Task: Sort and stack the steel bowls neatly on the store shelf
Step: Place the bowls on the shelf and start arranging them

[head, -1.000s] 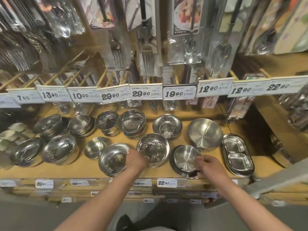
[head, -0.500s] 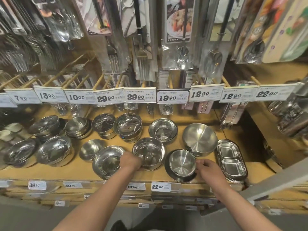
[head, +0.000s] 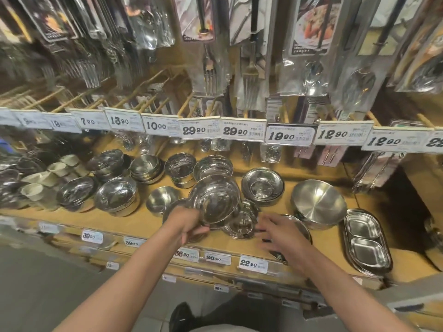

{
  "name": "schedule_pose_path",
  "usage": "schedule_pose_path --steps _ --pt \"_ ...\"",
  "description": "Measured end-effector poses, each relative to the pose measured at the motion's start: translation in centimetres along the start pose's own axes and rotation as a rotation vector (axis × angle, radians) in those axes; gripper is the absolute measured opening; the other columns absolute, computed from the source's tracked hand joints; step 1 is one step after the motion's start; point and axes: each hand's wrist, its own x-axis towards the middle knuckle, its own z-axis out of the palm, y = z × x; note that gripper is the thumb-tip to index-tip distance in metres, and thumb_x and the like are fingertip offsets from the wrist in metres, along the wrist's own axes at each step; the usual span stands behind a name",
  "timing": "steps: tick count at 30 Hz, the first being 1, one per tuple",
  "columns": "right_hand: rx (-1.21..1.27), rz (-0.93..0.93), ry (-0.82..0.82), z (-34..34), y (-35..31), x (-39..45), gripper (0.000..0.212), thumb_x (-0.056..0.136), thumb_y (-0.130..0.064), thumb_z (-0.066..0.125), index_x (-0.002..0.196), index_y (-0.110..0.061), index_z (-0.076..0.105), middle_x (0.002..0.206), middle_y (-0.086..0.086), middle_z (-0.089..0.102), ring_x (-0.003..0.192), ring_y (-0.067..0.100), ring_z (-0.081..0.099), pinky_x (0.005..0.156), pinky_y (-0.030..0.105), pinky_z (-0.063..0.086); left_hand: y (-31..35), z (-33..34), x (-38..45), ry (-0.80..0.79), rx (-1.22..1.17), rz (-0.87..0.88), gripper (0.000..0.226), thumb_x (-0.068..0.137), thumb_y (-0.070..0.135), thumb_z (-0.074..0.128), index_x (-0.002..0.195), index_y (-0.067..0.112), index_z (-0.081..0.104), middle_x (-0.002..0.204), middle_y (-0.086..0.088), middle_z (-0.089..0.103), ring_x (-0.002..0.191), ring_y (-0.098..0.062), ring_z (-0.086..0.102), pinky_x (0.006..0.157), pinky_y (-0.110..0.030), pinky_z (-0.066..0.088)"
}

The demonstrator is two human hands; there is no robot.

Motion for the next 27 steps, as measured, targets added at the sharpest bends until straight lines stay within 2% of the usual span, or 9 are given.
schedule_pose_path --steps 2,5,8,10,15,18,21,23,27 --pt "0.056 -0.008 -0.152 1.9 -0.4 0.6 0.051 0.087 -0.051 0.074 0.129 -0.044 0.047 0.127 -0.004 0.063 0.113 0.019 0.068 0.084 0.037 0.062 -0.5 -0.7 -0.8 -0.009 -0.020 0.010 0.051 0.089 -0.017 0.055 0.137 -0.005 0.045 0.085 -0.025 0.071 0.062 -0.028 0.073 0.054 -0.034 0.063" --pt "0.100 -0.033 -0.230 4.8 -1.2 1.6 0.045 0.082 -0.046 0.081 0.120 -0.041 0.058 0.127 -0.007 0.065 0.113 0.020 0.068 0.083 0.040 0.063 -1.4 -1.0 -2.2 -0.065 -0.076 0.020 0.077 0.085 -0.017 0.060 0.152 0.012 0.032 0.106 -0.027 0.069 0.074 -0.032 0.077 0.058 -0.037 0.064" --pt "0.087 -0.057 -0.171 6.2 -1.3 2.3 0.037 0.087 -0.021 0.076 0.116 -0.039 0.061 0.113 -0.005 0.075 0.102 0.021 0.074 0.078 0.040 0.064 -2.0 -1.9 -2.6 -0.075 -0.092 0.046 0.053 0.088 -0.009 0.063 0.135 0.010 0.046 0.111 -0.024 0.070 0.073 -0.028 0.076 0.052 -0.028 0.062" --pt "0.085 -0.060 -0.200 6.3 -1.4 2.2 0.038 0.090 -0.016 0.069 0.122 -0.034 0.061 0.109 -0.005 0.078 0.099 0.023 0.076 0.079 0.040 0.064 -1.9 -3.1 -2.7 -0.082 -0.019 0.045 0.036 0.092 0.003 0.064 0.126 0.006 0.052 0.106 -0.019 0.072 0.064 -0.020 0.072 0.050 -0.026 0.059" --pt "0.054 -0.032 -0.295 6.9 -2.9 1.9 0.037 0.094 -0.012 0.062 0.130 -0.022 0.060 0.120 0.004 0.074 0.104 0.027 0.074 0.079 0.038 0.063 -1.1 -6.8 -1.9 -0.127 0.070 0.101 0.030 0.098 0.031 0.062 0.121 0.012 0.065 0.112 -0.009 0.071 0.087 -0.016 0.070 0.074 -0.034 0.063" --pt "0.000 0.003 -0.349 8.1 -4.1 1.9 0.040 0.095 -0.011 0.061 0.134 -0.017 0.056 0.124 0.009 0.072 0.102 0.029 0.075 0.081 0.041 0.063 -0.2 -8.3 -1.6 -0.207 0.039 0.110 0.023 0.098 0.023 0.061 0.117 0.011 0.066 0.099 -0.007 0.079 0.085 -0.018 0.077 0.075 -0.037 0.065" --pt "-0.042 0.018 -0.376 9.5 -4.8 2.5 0.037 0.095 -0.019 0.066 0.131 -0.023 0.058 0.118 0.004 0.075 0.101 0.026 0.075 0.083 0.042 0.063 0.5 -9.8 -1.1 -0.251 0.018 0.104 0.023 0.097 0.008 0.057 0.120 0.007 0.061 0.101 -0.014 0.078 0.096 -0.030 0.076 0.062 -0.033 0.065" --pt "0.003 0.044 -0.342 10.7 -4.8 3.0 0.041 0.089 -0.034 0.073 0.127 -0.028 0.061 0.112 0.000 0.077 0.099 0.026 0.076 0.081 0.041 0.063 0.7 -11.0 -0.6 -0.250 -0.027 0.099 0.022 0.097 0.003 0.055 0.118 0.007 0.060 0.100 -0.014 0.079 0.094 -0.032 0.076 0.056 -0.031 0.063" --pt "0.017 0.105 -0.170 12.9 -4.1 4.6 0.068 0.082 -0.049 0.071 0.142 -0.023 0.052 0.130 0.010 0.065 0.102 0.030 0.072 0.073 0.037 0.064 0.9 -14.1 1.2 -0.216 -0.152 0.116 0.032 0.092 -0.006 0.056 0.122 0.006 0.057 0.098 -0.014 0.079 0.088 -0.032 0.077 0.052 -0.034 0.063"
